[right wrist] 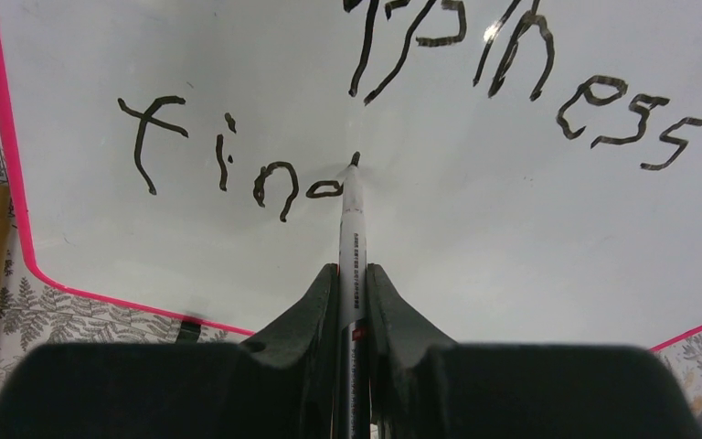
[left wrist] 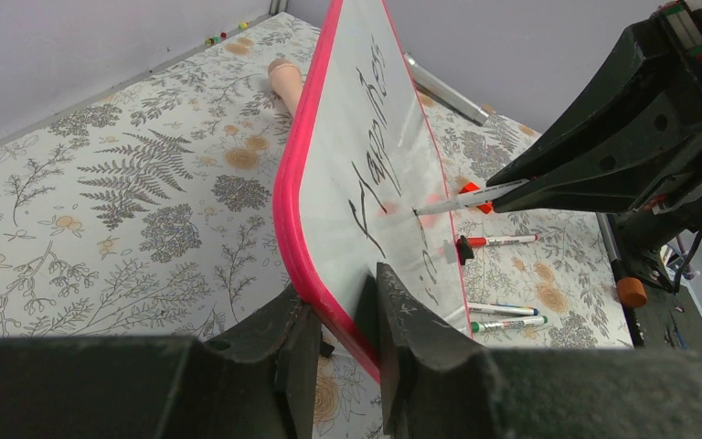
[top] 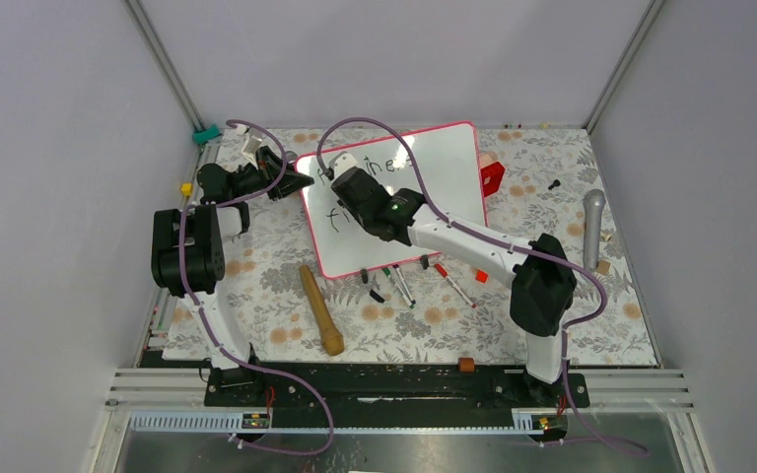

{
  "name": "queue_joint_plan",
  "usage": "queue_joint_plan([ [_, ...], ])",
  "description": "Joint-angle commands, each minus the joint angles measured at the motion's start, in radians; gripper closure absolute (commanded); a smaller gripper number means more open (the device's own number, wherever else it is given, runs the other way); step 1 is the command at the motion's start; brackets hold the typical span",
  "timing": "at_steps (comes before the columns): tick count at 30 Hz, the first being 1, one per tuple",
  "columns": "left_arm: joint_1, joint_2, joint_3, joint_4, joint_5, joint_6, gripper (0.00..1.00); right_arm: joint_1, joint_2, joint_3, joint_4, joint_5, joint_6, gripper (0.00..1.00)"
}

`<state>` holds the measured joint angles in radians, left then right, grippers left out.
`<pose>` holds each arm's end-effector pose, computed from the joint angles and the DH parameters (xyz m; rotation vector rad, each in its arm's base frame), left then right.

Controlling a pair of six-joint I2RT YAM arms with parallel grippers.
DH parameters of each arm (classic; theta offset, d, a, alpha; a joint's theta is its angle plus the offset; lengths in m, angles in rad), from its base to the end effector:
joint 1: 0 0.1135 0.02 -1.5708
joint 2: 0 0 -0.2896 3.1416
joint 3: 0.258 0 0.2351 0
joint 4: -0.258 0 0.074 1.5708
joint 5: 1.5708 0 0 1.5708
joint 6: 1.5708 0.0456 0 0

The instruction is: Write a sentence on the whiteboard

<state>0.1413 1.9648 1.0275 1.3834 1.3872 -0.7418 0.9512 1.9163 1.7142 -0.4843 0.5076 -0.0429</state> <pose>0.3908 0.0103 0.2687 0.7521 1.4424 -1.2416 0.2741 0.3461 0.3270 -0.7902 2.0084 -0.0544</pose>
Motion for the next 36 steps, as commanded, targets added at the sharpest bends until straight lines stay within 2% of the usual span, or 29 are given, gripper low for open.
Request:
queue_joint_plan([
  [1, -0.022, 0.012, -0.027, 0.085, 0.266, 0.149, 1.00, -0.020, -0.025, -0.040, 0.004, -0.015, 0.021, 1.00],
  [20, -0.022, 0.014, -0.026, 0.084, 0.266, 0.147, 1.00, -0.020, -0.083, -0.124, 0.000, -0.031, 0.037, 1.00],
  [28, -0.022, 0.010, -0.029, 0.085, 0.266, 0.151, 1.00, -0.020, -0.266, -0.268, 0.151, -0.061, 0.034, 1.00],
  [36, -0.022, 0.011, -0.031, 0.084, 0.266, 0.154, 1.00, -0.022, -0.321, -0.353, 0.233, 0.009, 0.001, 1.00],
])
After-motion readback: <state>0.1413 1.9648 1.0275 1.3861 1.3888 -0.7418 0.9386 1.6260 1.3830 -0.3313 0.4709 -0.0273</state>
